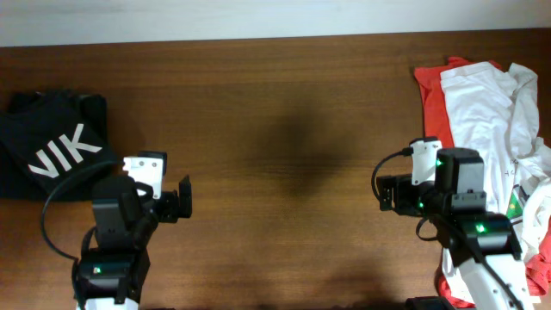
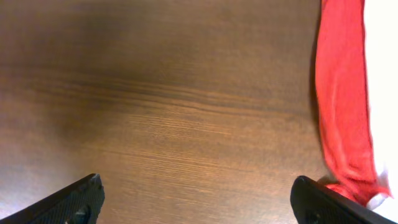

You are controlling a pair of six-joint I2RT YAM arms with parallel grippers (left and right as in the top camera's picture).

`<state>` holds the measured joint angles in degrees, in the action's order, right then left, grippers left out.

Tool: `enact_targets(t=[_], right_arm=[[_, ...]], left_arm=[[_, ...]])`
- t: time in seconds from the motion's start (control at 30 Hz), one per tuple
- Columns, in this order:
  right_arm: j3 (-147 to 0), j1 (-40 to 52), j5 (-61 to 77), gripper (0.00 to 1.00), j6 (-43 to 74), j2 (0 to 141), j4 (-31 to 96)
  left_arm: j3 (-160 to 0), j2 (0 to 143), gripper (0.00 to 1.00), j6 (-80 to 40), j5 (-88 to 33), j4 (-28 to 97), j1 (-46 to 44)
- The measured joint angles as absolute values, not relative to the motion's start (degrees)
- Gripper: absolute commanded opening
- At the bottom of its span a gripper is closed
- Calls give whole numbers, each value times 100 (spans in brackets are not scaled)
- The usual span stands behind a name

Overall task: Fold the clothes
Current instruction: 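Move the right gripper over the clothes pile and lower onto the white shirt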

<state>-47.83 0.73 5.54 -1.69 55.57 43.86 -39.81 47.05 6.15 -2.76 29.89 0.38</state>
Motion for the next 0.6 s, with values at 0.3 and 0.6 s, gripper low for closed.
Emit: enact_targets(t=[0.3,0.6], right_arm=[[-4814,-1463,-794,76,1479,6508,4862],[-4818,-2620,-967,60,1695,8020,4316]], left_arm=[[-4010,4834,99,615,-318,3079,38],[-4010,4834,99,615,-318,3087,38]])
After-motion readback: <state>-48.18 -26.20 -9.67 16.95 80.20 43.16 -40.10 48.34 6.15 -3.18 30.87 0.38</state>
